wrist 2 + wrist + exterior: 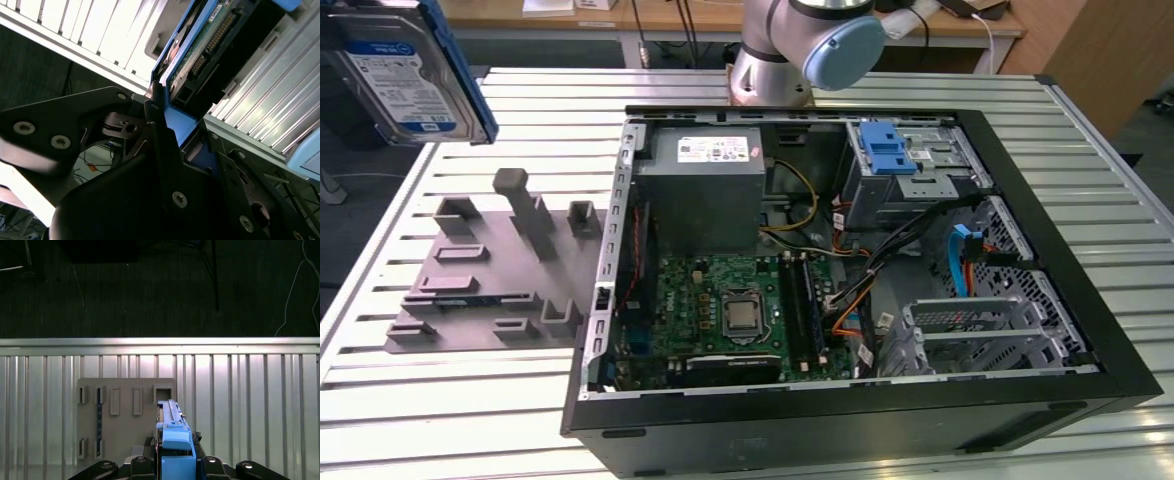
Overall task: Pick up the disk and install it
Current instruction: 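Pick up the disk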
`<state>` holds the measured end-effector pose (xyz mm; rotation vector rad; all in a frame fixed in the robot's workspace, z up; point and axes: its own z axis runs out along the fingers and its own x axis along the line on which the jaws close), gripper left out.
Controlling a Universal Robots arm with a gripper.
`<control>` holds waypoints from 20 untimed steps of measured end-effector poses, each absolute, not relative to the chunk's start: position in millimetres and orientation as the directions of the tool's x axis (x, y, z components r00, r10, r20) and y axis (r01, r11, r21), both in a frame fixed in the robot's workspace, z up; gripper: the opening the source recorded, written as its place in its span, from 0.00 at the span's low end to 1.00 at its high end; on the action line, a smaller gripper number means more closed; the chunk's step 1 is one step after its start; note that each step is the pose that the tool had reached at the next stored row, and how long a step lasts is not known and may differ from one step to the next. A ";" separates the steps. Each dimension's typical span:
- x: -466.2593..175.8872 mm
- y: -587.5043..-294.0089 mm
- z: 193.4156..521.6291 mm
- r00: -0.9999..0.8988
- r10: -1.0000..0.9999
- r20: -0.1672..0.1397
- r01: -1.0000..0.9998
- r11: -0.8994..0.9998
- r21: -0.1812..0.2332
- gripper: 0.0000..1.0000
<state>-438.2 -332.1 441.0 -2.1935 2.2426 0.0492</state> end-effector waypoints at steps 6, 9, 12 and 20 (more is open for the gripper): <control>-438.2 -332.1 446.2 -0.022 -0.999 -0.025 -1.000 0.022 0.019 0.36; -438.2 -332.1 448.8 -0.022 -0.999 -0.025 -1.000 0.022 0.019 0.36; -438.2 -332.0 451.5 -0.022 -0.999 -0.025 -1.000 0.022 0.019 0.36; -438.2 -332.1 458.0 -0.022 -0.999 -0.025 -1.000 0.022 0.019 0.36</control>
